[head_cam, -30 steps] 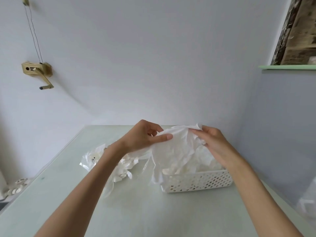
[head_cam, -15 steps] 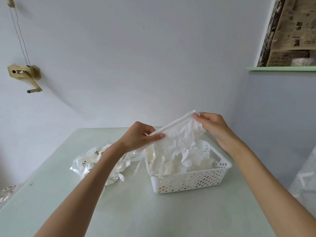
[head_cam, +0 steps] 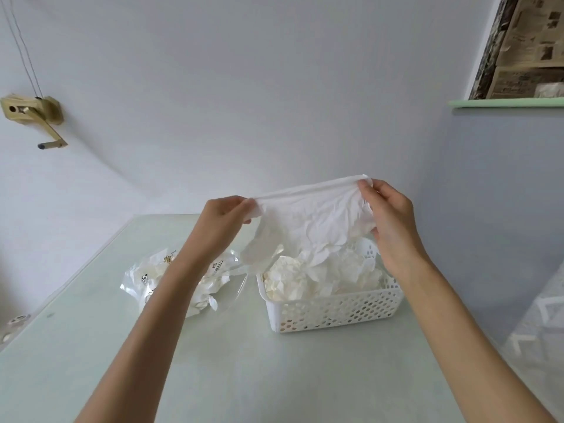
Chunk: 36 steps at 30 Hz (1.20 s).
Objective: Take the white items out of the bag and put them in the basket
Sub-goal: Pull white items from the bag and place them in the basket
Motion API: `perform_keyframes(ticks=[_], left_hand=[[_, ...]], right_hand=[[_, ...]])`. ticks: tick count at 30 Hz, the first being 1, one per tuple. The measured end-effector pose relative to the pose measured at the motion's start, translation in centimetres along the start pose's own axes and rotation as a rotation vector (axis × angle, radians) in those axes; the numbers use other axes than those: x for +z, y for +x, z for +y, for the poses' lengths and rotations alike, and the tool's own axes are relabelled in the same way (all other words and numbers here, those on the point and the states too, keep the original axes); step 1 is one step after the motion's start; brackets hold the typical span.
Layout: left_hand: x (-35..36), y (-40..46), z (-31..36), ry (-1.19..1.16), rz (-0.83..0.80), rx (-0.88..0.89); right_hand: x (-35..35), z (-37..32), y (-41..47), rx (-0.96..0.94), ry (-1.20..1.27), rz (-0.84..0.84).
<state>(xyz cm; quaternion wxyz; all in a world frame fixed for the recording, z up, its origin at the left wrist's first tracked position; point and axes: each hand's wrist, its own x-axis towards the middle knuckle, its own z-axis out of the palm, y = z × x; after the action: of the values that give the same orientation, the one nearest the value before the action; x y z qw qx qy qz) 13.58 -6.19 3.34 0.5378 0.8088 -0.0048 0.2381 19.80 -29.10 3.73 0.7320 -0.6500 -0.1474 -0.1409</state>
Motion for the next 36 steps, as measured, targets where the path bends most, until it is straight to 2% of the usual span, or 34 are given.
perform_keyframes(ticks=[3,5,7,11,14,18,22,26,29,31,33,36], left_hand=[[1.9,1.5,-0.4,-0.032,0.065,-0.145],[4.1,3.0,-1.9,0.131,0.091,-0.211],[7.0,4.3,-4.1,0.392,0.110,-0.229],[11.1,5.0,-6.9,0.786,0.062,-0.101],[12.1,5.6,-7.9,0.983,-0.006,0.012],[12.3,6.4,-7.7,1.170,-0.094,0.090],[12.2,6.7,-7.5,1.247,-0.137,0.144],[11.9,6.7,-6.8,1.224,-0.064,0.344],[11.5,6.2,-6.0,1.008,-0.074,0.475],[11.4,5.7,-6.0,0.876,-0.250,0.471],[11.5,5.2,-6.6,0.897,-0.464,0.415],[11.4,5.0,-7.9,0.998,-0.611,0.299]], right_hand=[[0.2,2.1,0.1,0.140,0.042,0.047],[-0.2,4.4,1.1,0.212,-0.068,0.079],[-1.1,6.9,2.4,0.218,-0.294,0.118],[-3.6,10.9,4.0,0.133,-0.652,0.152],[-5.2,12.3,4.9,0.107,-0.964,0.045],[-6.0,12.0,6.0,0.014,-1.301,-0.120],[-5.9,11.6,6.3,-0.095,-1.497,-0.164],[-5.5,11.9,6.3,-0.144,-1.483,-0.176],[-5.5,11.0,5.9,-0.225,-1.299,-0.128],[-5.3,9.9,4.6,-0.266,-1.092,-0.147],[-4.7,8.6,2.5,-0.218,-0.952,-0.337],[-3.2,7.6,0.0,-0.146,-1.016,-0.525]])
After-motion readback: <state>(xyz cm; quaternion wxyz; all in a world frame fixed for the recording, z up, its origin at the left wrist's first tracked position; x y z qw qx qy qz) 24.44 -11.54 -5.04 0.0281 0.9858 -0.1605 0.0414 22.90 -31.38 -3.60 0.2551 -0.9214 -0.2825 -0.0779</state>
